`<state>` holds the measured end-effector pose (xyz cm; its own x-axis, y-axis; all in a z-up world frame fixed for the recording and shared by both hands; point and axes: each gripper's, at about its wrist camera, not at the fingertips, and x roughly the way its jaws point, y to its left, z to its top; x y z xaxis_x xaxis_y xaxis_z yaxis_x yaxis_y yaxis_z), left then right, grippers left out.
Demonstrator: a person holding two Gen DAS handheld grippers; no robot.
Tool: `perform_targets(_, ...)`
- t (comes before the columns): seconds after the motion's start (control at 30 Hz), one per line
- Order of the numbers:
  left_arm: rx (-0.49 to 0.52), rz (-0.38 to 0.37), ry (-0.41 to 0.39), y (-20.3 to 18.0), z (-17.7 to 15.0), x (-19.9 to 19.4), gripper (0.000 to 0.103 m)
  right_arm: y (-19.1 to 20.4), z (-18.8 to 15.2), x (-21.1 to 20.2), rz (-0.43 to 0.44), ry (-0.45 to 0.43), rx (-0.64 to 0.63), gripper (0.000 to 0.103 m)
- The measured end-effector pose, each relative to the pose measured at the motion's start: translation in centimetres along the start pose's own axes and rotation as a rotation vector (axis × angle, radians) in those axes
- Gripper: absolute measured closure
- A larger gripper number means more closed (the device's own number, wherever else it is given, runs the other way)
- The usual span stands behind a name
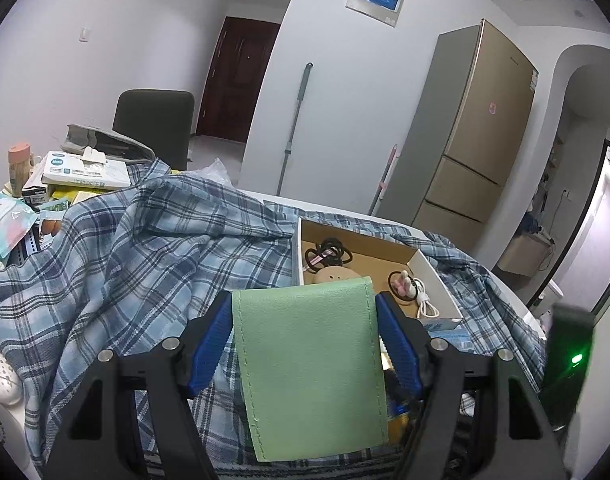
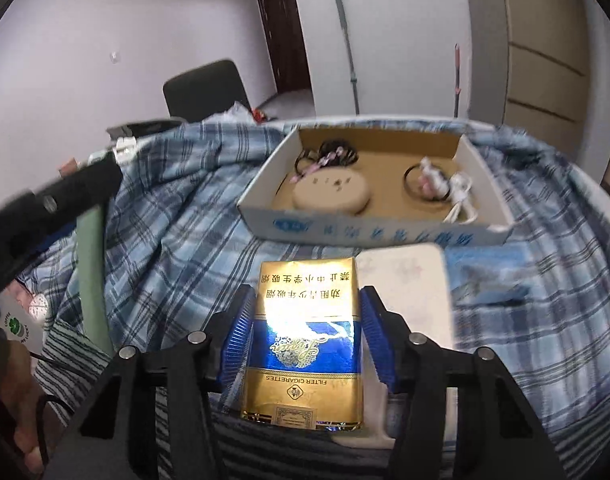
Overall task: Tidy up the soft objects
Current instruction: 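Lift the green card with the left gripper while the right grasps the gold cigarette pack, then carry the green card and gold pack into the box and open both grippers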
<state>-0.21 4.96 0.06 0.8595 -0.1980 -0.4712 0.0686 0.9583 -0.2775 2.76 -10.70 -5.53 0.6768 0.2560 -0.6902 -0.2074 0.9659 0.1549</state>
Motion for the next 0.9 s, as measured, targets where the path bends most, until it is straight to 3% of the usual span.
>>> perform_targets(0.37,0.137,0.000,-0.042,-3.1,1.4,-1.8,0.030,-1.3,1.5,-4.5,-0.053,-0.139,-0.042,0.050)
perform_targets(0.63,0.259,0.028,-0.106,-5.6,5.4,-2.6,0.030,-2.4,5.0,-7.7,-0.105,-0.284,-0.114,0.050)
perform_targets(0.9,0.253,0.013,-0.201,-7.6,10.6,-2.2,0.030,-4.8,10.3,-9.9,-0.111,-0.376,-0.116,0.050)
